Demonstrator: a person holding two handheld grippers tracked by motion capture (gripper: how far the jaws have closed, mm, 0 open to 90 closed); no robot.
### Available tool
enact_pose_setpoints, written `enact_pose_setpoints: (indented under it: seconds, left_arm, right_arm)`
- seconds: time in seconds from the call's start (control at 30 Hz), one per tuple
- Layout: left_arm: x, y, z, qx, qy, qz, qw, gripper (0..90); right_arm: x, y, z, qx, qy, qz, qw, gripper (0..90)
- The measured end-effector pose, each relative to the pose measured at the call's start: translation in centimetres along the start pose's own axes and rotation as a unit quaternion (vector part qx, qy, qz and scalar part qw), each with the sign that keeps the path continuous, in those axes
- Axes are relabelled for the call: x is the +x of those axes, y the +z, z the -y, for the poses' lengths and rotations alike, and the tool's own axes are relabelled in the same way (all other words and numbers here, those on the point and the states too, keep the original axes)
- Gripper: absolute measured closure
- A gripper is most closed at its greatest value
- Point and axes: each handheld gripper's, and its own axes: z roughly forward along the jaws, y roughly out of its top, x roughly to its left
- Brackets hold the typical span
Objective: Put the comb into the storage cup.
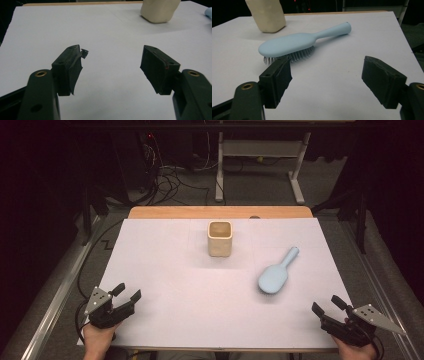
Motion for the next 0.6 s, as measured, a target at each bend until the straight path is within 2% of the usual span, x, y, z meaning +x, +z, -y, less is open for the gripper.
enact_pose_setpoints:
  seconds: [0.33,0.6]
  left_arm:
    - [0.03,0.02,0.10,0.001,-0.005,0.001,1.0000,33.6]
    - [-0.24,0.06,0.05,0.003,0.000,0.004,1.0000,33.7]
  right_arm:
    - [0.03,0.05,-0.03,-0.002,-0.002,0.007,1.0000,23.4]
    - [-0.09,-0.03,-0.02,-0.001,0.001,0.003,1.0000,23.3]
